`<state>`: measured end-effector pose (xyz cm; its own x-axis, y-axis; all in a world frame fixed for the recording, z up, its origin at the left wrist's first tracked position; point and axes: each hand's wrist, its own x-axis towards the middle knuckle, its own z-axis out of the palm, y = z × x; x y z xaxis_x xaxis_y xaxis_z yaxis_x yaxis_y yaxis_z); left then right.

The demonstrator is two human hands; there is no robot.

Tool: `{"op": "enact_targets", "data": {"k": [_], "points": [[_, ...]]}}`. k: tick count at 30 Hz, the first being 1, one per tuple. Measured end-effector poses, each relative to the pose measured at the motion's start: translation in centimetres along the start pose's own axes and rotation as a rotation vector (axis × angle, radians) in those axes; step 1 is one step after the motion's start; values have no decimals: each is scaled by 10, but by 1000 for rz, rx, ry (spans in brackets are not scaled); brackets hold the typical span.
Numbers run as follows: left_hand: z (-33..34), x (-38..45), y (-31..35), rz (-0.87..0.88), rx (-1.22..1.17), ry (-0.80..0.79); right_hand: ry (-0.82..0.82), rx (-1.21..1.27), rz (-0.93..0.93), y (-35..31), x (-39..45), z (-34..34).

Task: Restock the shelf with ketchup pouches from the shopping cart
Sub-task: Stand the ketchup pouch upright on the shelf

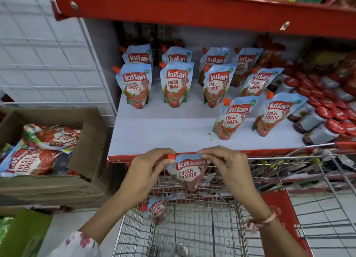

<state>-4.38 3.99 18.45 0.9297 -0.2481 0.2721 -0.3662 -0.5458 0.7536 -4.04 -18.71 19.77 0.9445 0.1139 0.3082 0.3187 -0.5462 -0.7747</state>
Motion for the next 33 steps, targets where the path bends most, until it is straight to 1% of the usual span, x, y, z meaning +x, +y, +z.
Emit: {"op": "enact_targets", "data": {"k": [8,12,15,17,21,23,27,33], "points": [[-27,42,34,1,-146,228,80,116,-56,-34,48,-20],[-37,71,32,9,-166,292,158,68,-120,-40,73,-21],[-41,91,27,-17,-205,300,211,-9,-172,-39,93,-18],[-41,102,23,-27,-209,306,227,-5,-155,-34,105,-14],[-35,118,9,-45,-175,309,192,33,-96,-17,125,-2],[-31,125,-1,-82,-185,300,184,3,-84,-8,133,3],[-23,134,-11,-112,-107,287,164,-47,-44,6,141,10],[-17,138,-16,-145,-118,278,166,-102,-63,11,144,11]]}}
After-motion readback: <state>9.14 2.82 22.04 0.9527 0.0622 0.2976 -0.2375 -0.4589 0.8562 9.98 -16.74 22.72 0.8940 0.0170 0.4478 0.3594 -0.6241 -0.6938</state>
